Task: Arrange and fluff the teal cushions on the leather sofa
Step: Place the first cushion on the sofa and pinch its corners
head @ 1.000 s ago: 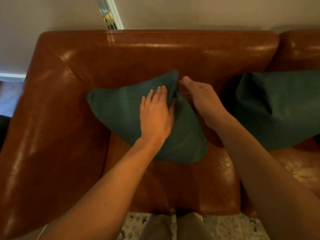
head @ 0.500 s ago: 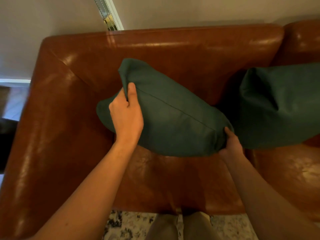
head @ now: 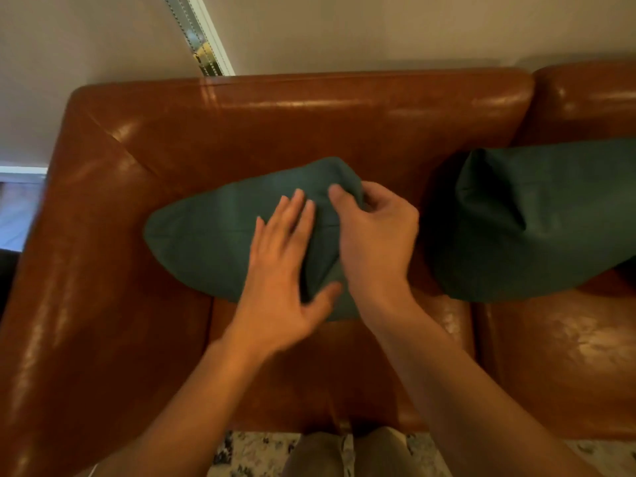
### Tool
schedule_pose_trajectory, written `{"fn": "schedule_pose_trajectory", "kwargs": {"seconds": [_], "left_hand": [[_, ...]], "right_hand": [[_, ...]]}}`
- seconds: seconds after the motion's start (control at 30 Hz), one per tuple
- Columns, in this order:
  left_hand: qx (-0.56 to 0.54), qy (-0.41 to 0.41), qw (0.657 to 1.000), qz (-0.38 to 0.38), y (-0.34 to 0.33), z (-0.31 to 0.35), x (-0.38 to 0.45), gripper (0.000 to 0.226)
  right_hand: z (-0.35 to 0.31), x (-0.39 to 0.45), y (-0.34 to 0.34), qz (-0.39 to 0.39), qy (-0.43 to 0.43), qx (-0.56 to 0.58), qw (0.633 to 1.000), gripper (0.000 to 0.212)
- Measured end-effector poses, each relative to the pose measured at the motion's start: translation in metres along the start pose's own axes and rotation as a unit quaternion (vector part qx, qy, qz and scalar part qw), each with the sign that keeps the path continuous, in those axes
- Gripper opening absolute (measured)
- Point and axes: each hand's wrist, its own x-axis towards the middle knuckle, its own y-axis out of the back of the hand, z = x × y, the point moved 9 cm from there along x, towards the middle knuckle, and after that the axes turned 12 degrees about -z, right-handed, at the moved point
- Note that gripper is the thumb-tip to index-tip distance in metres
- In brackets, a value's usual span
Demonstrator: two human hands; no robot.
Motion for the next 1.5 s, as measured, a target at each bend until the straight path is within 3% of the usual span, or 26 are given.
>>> {"fn": "schedule_pose_trajectory", "kwargs": {"seconds": [0.1, 0.23, 0.27, 0.33, 0.4, 0.43, 0.5, 0.57, 0.63, 0.7, 0.8, 0.9, 1.03, 1.13, 1.27, 1.33, 1.43, 1.5], "left_hand": [[-0.009, 0.113, 0.991, 0.069, 0.016, -0.003, 0.003, 0.092], [-0.092, 0.207, 0.968, 0.105, 0.030, -0.021, 0.019, 0.066], [-0.111, 0.209, 0.965, 0.114, 0.030, -0.022, 0.020, 0.060], [-0.142, 0.212, 0.956, 0.142, 0.032, -0.025, 0.020, 0.056], [-0.185, 0.228, 0.941, 0.169, 0.036, -0.033, 0.019, 0.056], [-0.211, 0.235, 0.932, 0.179, 0.037, -0.037, 0.018, 0.056], [-0.247, 0.237, 0.920, 0.191, 0.040, -0.043, 0.019, 0.062], [-0.270, 0.240, 0.911, 0.201, 0.044, -0.044, 0.019, 0.070], [-0.315, 0.223, 0.898, 0.209, 0.047, -0.040, 0.020, 0.056], [-0.373, 0.202, 0.877, 0.226, 0.051, -0.037, 0.022, 0.025], [-0.438, 0.205, 0.824, 0.294, 0.062, -0.045, 0.018, 0.023], [-0.501, 0.220, 0.751, 0.369, 0.070, -0.075, 0.008, 0.015], [-0.518, 0.253, 0.712, 0.401, 0.063, -0.134, -0.005, 0.024], [-0.509, 0.278, 0.721, 0.379, 0.042, -0.161, 0.000, 0.026], [-0.447, 0.339, 0.780, 0.278, 0.003, -0.184, 0.011, 0.033], [-0.341, 0.384, 0.828, 0.224, -0.006, -0.197, 0.008, 0.043], [-0.133, 0.435, 0.864, 0.218, 0.010, -0.193, 0.002, 0.066], [0.004, 0.389, 0.891, 0.235, 0.028, -0.160, 0.013, 0.073]], "right_hand": [[-0.042, -0.017, -0.031, -0.066, 0.067, -0.033, 0.995, 0.013], [-0.057, -0.025, -0.052, -0.158, 0.091, -0.011, 0.983, 0.003], [-0.054, -0.020, -0.051, -0.163, 0.091, -0.012, 0.982, 0.012], [-0.035, -0.006, -0.037, -0.141, 0.107, -0.015, 0.984, 0.024], [0.007, 0.014, 0.004, -0.026, 0.088, -0.049, 0.995, 0.024], [0.040, 0.023, 0.031, 0.041, 0.039, -0.048, 0.997, 0.025], [0.120, 0.034, 0.076, 0.131, -0.143, 0.041, 0.980, 0.030], [0.193, 0.033, 0.081, 0.082, -0.330, 0.147, 0.929, 0.045], [0.223, 0.037, 0.064, -0.033, -0.391, 0.188, 0.901, 0.063], [0.217, 0.046, 0.047, -0.103, -0.371, 0.194, 0.902, 0.054], [0.188, 0.059, 0.047, -0.089, -0.334, 0.133, 0.929, 0.033], [0.151, 0.070, 0.062, -0.059, -0.255, 0.068, 0.963, 0.043], [0.100, 0.070, 0.080, -0.020, -0.140, -0.033, 0.989, 0.051], [0.095, 0.065, 0.079, -0.024, -0.113, -0.123, 0.986, 0.055], [0.107, 0.066, 0.066, -0.032, -0.103, -0.191, 0.976, 0.051], [0.113, 0.068, 0.055, -0.056, -0.092, -0.229, 0.967, 0.052], [0.114, 0.073, 0.041, -0.075, -0.070, -0.286, 0.953, 0.051], [0.112, 0.076, 0.036, -0.074, -0.064, -0.309, 0.946, 0.051]]}}
